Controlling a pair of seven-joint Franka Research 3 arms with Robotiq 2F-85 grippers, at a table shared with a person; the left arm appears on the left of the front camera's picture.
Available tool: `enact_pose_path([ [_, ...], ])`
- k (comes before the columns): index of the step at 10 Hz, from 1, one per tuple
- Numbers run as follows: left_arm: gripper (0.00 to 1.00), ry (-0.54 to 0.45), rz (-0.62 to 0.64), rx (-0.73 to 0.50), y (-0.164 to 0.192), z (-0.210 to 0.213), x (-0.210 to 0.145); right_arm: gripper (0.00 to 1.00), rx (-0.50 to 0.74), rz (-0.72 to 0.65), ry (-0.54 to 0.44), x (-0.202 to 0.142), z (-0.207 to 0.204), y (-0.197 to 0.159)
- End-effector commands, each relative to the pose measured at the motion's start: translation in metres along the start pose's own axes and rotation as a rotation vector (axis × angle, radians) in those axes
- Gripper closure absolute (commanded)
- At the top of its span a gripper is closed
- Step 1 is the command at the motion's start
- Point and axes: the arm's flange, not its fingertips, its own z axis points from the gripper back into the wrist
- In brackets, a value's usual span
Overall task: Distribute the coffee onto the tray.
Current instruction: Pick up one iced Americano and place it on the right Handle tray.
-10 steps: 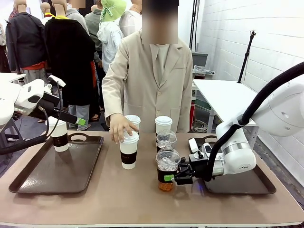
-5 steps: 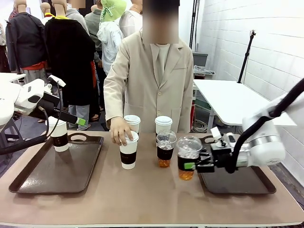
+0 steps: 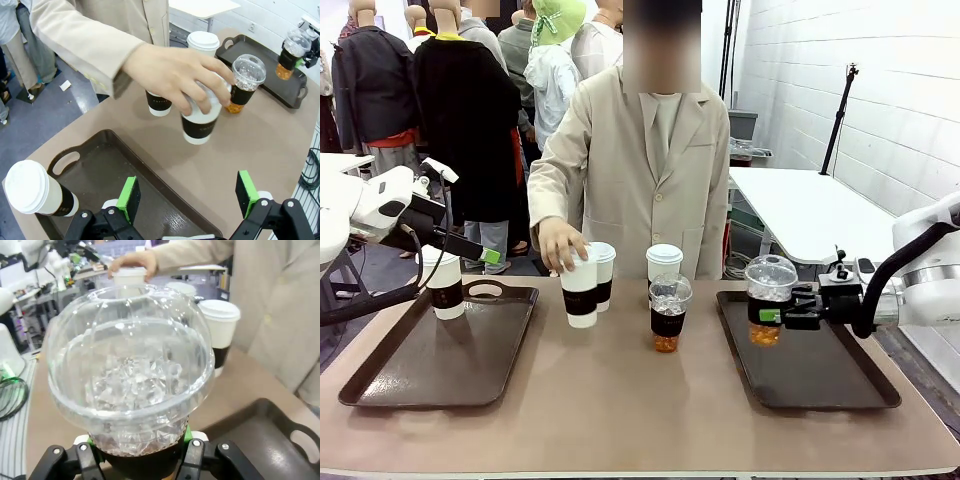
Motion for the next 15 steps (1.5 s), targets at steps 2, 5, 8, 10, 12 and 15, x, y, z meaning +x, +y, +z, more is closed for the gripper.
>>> enact_pose_path([
  [2,0.0,-0.004,0.001,-0.008,0.002,-0.002,-0.002,0.38,-0.04,-0.042,-0.02,0.006,-0.004,-0.023],
  [5,0.0,-0.004,0.001,-0.008,0.002,-0.002,-0.002,0.38,-0.021,-0.007,0.004,0.0,0.002,-0.011],
  [8,0.0,-0.004,0.001,-0.008,0.002,-0.002,-0.002,0.38,-0.021,-0.007,0.004,0.0,0.002,-0.011],
  [10,0.0,-0.004,0.001,-0.008,0.002,-0.002,-0.002,0.38,-0.013,-0.006,0.002,-0.006,-0.004,-0.029],
  [12,0.0,-0.004,0.001,-0.008,0.002,-0.002,-0.002,0.38,-0.027,-0.008,-0.03,-0.012,-0.008,-0.053],
  [15,0.0,-0.004,0.001,-0.008,0.002,-0.002,-0.002,0.38,-0.053,-0.002,-0.077,-0.017,-0.02,-0.09],
])
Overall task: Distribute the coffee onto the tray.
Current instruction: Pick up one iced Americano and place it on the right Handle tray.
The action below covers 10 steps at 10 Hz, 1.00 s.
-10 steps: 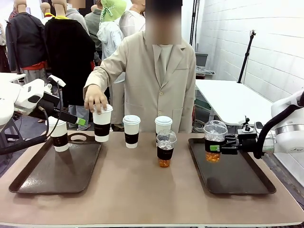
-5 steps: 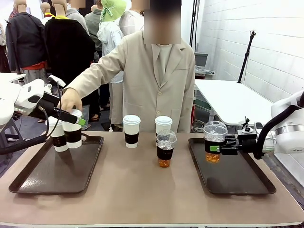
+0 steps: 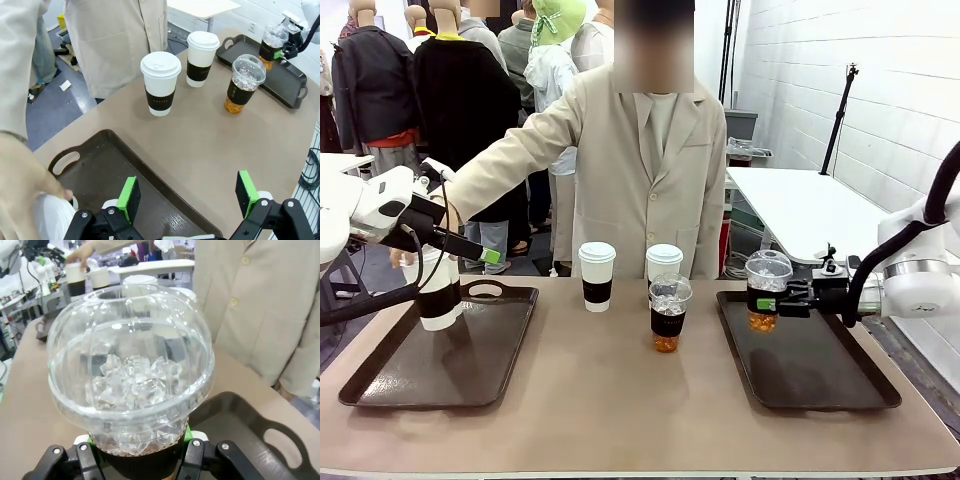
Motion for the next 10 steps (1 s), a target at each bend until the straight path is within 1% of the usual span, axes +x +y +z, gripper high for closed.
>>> enact_pose_path([
  [1,0.0,-0.004,0.001,-0.008,0.002,-0.002,-0.002,0.38,-0.014,0.027,-0.071,0.004,-0.012,-0.025],
  [4,0.0,-0.004,0.001,-0.008,0.002,-0.002,-0.002,0.38,-0.029,0.038,-0.08,-0.008,-0.024,-0.048],
  [10,0.0,-0.004,0.001,-0.008,0.002,-0.002,-0.002,0.38,-0.073,0.109,-0.083,-0.026,-0.04,-0.062],
])
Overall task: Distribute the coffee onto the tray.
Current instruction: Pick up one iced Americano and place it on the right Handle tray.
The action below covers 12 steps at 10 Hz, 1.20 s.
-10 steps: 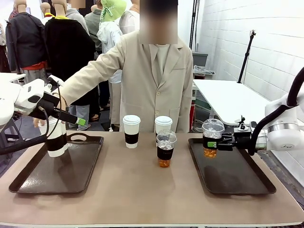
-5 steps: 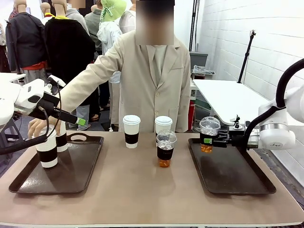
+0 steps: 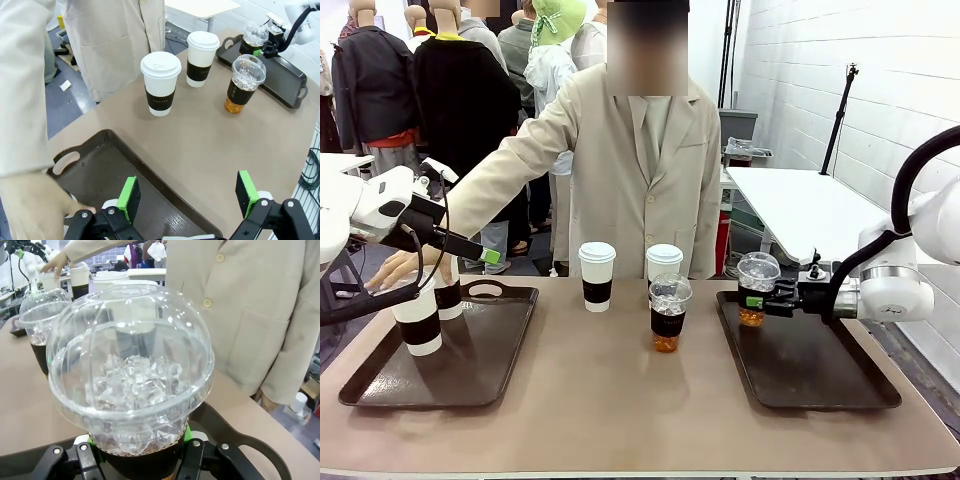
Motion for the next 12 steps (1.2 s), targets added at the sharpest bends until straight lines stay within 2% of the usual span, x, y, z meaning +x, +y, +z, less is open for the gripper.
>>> enact_pose_path([
  [1,0.0,-0.004,0.001,-0.008,0.002,-0.002,-0.002,0.38,-0.039,0.035,-0.025,0.0,-0.012,-0.006],
  [3,0.0,-0.004,0.001,-0.008,0.002,-0.002,-0.002,0.38,-0.066,0.043,-0.025,-0.003,-0.016,-0.01],
  [8,0.0,-0.004,0.001,-0.008,0.002,-0.002,-0.002,0.38,-0.066,-0.062,-0.022,-0.006,-0.014,-0.02],
  [9,0.0,-0.004,0.001,-0.008,0.002,-0.002,-0.002,0.3,-0.054,-0.095,-0.011,-0.005,-0.013,-0.021],
  [10,0.0,-0.004,0.001,-0.008,0.002,-0.002,-0.002,0.11,-0.049,-0.113,0.011,-0.004,-0.013,-0.021],
  [11,0.0,-0.004,0.001,-0.008,0.002,-0.002,-0.002,0.0,-0.051,-0.125,0.023,-0.006,-0.012,-0.021],
  [12,0.0,-0.004,0.001,-0.008,0.002,-0.002,-0.002,0.0,-0.052,-0.137,0.032,-0.006,-0.01,-0.021],
])
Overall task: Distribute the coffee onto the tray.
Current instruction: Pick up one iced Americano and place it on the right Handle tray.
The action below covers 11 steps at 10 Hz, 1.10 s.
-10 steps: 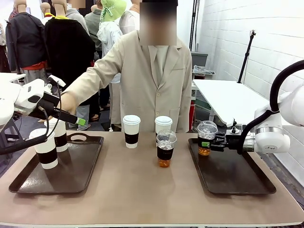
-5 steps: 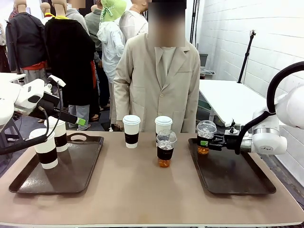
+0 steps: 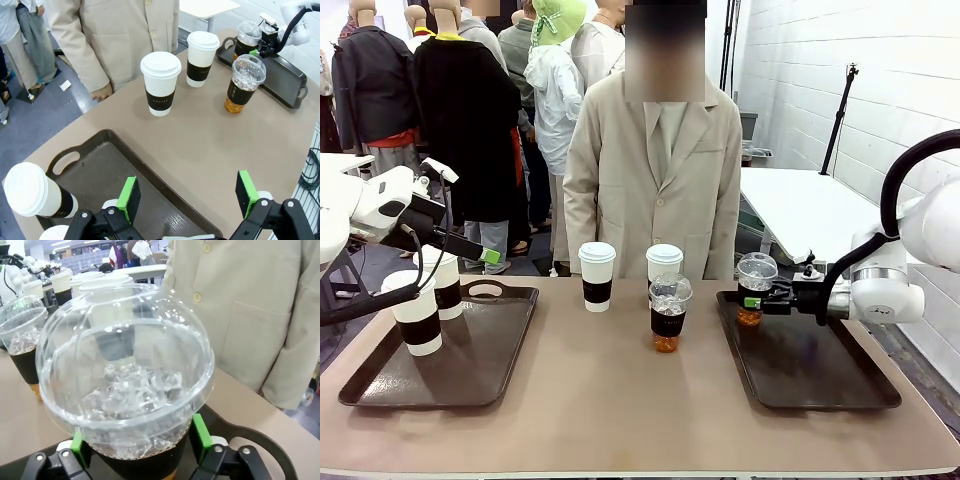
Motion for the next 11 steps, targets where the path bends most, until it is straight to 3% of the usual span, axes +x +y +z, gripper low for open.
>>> enact_pose_path([
  [1,0.0,-0.004,0.001,-0.008,0.002,-0.002,-0.002,0.0,-0.019,-0.03,0.037,0.006,0.004,-0.005],
  [11,0.0,-0.004,0.001,-0.008,0.002,-0.002,-0.002,0.0,-0.048,-0.106,0.037,0.001,0.073,0.039],
])
